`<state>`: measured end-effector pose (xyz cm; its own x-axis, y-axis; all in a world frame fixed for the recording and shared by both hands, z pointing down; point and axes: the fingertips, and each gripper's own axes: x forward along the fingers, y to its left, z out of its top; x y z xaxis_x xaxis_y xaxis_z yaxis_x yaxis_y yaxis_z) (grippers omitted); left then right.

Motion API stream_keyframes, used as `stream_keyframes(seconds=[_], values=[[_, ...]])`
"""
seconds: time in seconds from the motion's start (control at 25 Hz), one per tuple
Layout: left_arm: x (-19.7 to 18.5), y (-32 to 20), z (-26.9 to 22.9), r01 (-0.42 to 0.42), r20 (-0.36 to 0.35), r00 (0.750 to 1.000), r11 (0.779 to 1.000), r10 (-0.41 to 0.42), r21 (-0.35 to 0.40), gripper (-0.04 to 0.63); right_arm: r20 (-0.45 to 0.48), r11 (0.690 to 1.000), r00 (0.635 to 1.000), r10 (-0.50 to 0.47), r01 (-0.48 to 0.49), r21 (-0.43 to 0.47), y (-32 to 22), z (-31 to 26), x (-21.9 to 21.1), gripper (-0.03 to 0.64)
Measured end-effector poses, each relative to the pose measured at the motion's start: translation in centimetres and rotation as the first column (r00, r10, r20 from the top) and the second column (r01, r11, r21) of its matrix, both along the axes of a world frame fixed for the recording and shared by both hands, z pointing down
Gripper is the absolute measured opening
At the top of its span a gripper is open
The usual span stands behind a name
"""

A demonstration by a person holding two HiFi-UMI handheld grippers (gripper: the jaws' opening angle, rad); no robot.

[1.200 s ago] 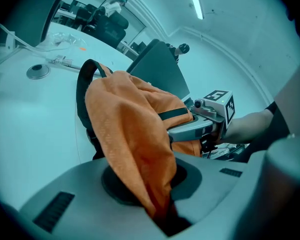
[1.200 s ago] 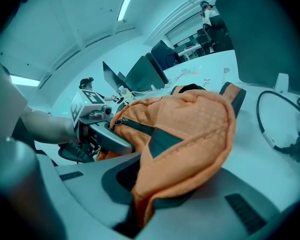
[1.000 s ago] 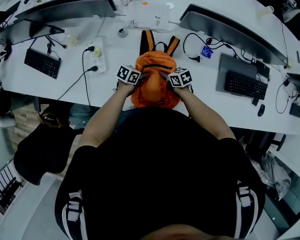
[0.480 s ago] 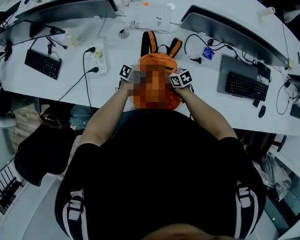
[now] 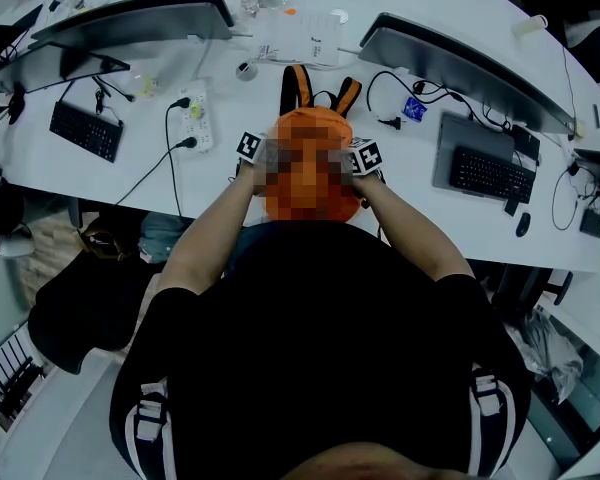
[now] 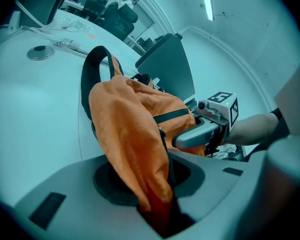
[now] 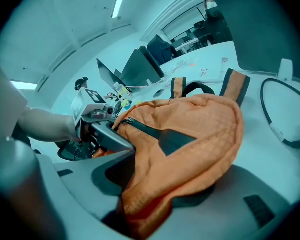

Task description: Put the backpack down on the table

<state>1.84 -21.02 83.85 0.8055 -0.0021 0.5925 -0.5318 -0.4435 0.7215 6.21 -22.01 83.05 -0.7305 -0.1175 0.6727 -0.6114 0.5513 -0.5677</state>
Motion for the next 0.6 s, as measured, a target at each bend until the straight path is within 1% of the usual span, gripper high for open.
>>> stream_keyframes(seconds=[0.12, 0.2, 0.28, 0.4, 0.6], values=[[-0.4, -0.3, 0.0, 0.022, 0.009, 1.000, 1.000, -0.023, 0.011, 0.145, 0.030, 1.000, 0.999, 0.021, -0.021, -0.002, -0.1, -0.3, 0.0, 0.244], [-0.7, -0.4, 0.0, 0.023, 0.036, 0.999, 0.999, -0.024, 0.035, 0.194, 0.037, 0.999, 0.998, 0.042, -0.042, 0.002, -0.3, -0.5, 0.3, 0.263], [-1.0, -0.4, -0.1, 0.014, 0.059, 0.998, 0.998, -0.017, 0.053, 0.228, 0.043, 0.998, 0.997, 0.065, -0.065, 0.004, -0.5, -0.9, 0.7, 0.279], [-1.6, 0.0, -0.3, 0.019, 0.074, 0.997, 0.998, -0.024, 0.056, 0.257, 0.044, 0.995, 0.995, 0.094, -0.095, 0.022, -0.8, -1.0, 1.5, 0.291], [-2.7, 0.3, -0.4, 0.026, 0.107, 0.994, 0.997, -0.034, 0.076, 0.279, 0.044, 0.990, 0.990, 0.132, -0.134, 0.034, -0.9, -1.6, 2.8, 0.303]])
